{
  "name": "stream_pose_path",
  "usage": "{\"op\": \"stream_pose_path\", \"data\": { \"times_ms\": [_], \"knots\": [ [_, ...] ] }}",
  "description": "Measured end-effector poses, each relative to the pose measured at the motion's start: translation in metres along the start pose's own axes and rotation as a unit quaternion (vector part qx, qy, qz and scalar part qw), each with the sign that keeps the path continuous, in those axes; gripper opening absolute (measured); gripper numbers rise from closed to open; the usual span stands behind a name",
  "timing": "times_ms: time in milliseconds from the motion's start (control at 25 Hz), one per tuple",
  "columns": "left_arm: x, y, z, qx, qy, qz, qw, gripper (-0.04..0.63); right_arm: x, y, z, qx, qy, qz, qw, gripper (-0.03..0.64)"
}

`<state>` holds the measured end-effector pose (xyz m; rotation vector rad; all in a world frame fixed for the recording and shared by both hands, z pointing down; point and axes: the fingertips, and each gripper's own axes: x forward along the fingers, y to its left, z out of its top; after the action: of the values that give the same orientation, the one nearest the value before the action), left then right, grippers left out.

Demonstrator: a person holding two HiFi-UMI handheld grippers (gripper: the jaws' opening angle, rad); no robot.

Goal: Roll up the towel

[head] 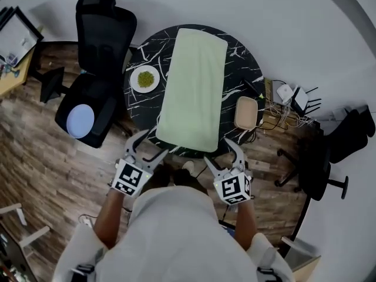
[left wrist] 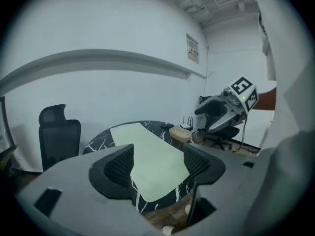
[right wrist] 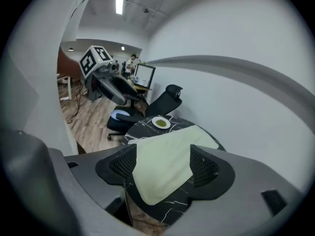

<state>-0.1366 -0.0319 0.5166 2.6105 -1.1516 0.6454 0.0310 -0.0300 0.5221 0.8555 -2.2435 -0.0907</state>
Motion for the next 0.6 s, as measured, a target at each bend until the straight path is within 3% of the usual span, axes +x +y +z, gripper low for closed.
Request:
{"op": "stream_pose_path", "data": {
  "times_ms": [120,200,280,400,520,600],
  "knots": [
    [0.024,-0.005,-0.021,0.054,0.054,-0.037,0.9964,0.295,0.025,0.009,-0.023,-0.008,0.025,0.044,0.999,0.304],
    [0.044,-0.004,-0.049,0.122,0.111,-0.072,0.9836,0.295,0.047,0.026,-0.048,-0.014,0.058,0.089,0.994,0.304],
    [0.064,-0.007,-0.083,0.196,0.174,-0.118,0.9578,0.293,0.067,0.049,-0.084,-0.031,0.107,0.14,0.984,0.303],
    [0.082,-0.011,-0.136,0.272,0.255,-0.194,0.9076,0.279,0.085,0.081,-0.134,-0.066,0.178,0.201,0.961,0.303],
    [0.091,-0.015,-0.179,0.317,0.317,-0.253,0.8572,0.272,0.09,0.1,-0.167,-0.097,0.22,0.228,0.944,0.304],
    [0.096,-0.019,-0.199,0.327,0.346,-0.273,0.8357,0.273,0.093,0.102,-0.18,-0.119,0.236,0.231,0.936,0.304]
  ]
}}
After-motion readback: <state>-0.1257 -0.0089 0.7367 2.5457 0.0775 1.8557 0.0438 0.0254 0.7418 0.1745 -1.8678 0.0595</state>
